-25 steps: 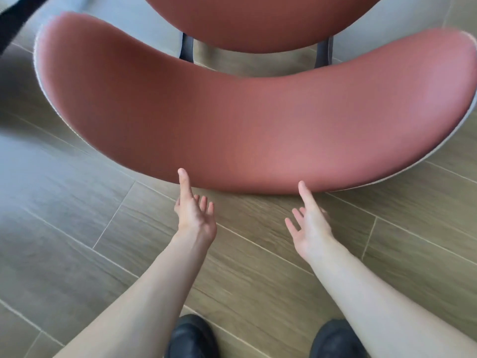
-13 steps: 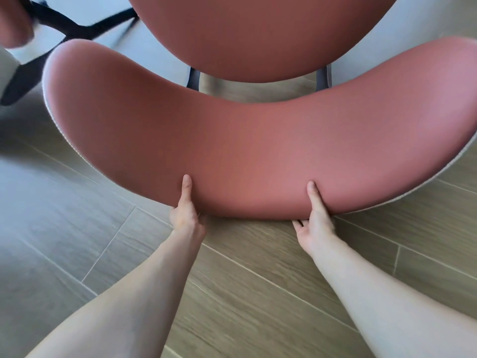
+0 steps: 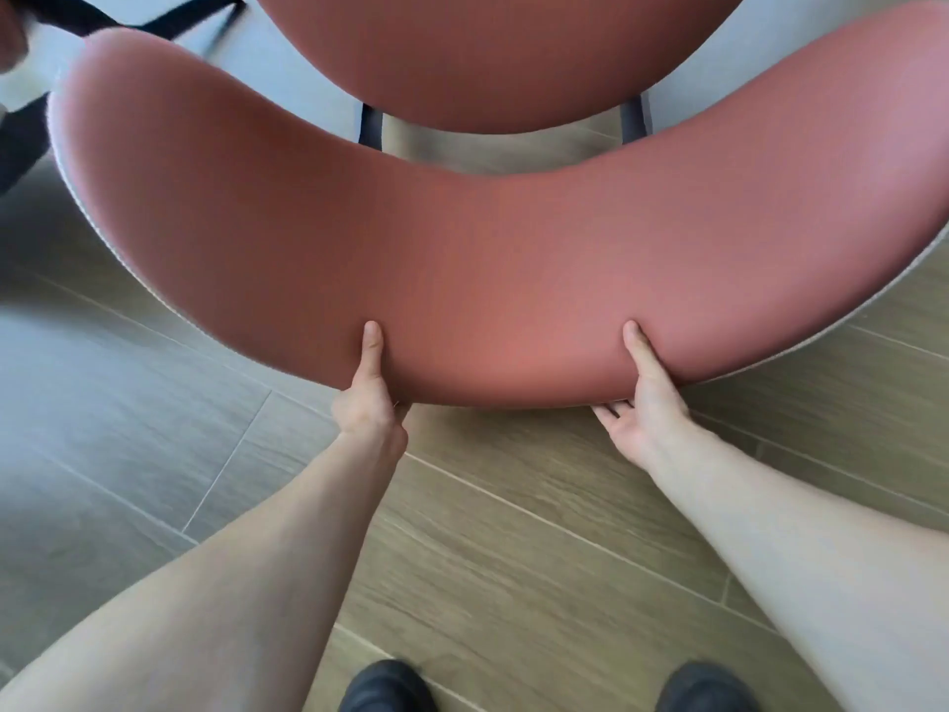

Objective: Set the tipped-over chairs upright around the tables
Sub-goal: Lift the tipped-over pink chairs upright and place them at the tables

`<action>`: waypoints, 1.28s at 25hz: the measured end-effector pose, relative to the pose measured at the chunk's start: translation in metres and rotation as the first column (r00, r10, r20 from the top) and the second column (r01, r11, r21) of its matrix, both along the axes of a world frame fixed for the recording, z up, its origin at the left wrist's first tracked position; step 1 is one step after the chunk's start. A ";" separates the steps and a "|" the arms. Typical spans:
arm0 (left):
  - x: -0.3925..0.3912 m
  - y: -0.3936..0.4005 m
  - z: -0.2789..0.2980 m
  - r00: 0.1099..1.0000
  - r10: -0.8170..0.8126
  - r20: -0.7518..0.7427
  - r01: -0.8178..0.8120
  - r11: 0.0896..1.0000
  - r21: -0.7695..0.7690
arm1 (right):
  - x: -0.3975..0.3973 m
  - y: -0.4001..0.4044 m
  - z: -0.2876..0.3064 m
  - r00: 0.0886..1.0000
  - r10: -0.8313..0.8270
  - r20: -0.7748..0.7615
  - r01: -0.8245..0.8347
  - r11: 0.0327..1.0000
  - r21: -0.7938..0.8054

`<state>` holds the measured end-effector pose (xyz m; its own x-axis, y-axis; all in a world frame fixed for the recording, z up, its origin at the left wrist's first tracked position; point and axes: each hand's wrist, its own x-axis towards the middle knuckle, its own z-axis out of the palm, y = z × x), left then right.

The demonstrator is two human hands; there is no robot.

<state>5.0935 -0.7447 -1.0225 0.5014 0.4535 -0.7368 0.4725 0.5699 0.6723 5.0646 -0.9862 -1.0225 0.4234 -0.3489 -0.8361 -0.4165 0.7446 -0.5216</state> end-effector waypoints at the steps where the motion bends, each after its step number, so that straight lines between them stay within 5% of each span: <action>1: -0.005 -0.001 0.017 1.000 0.001 -0.018 -0.001 1.000 0.005 | -0.004 -0.003 0.016 0.999 0.025 -0.021 -0.025 1.000 -0.009; 14: -0.086 -0.024 0.326 0.955 -0.091 -0.281 0.123 0.988 0.098 | -0.065 -0.041 0.339 0.940 0.174 -0.293 -0.197 0.979 -0.051; 20: -0.112 -0.028 0.450 0.913 -0.134 -0.386 0.197 0.972 0.129 | -0.080 -0.044 0.470 0.899 0.111 -0.423 -0.197 0.967 -0.164; 32: -0.049 -0.029 0.577 0.858 -0.338 -0.386 0.448 0.861 0.242 | -0.002 -0.073 0.593 0.881 0.278 -0.383 -0.377 0.902 -0.212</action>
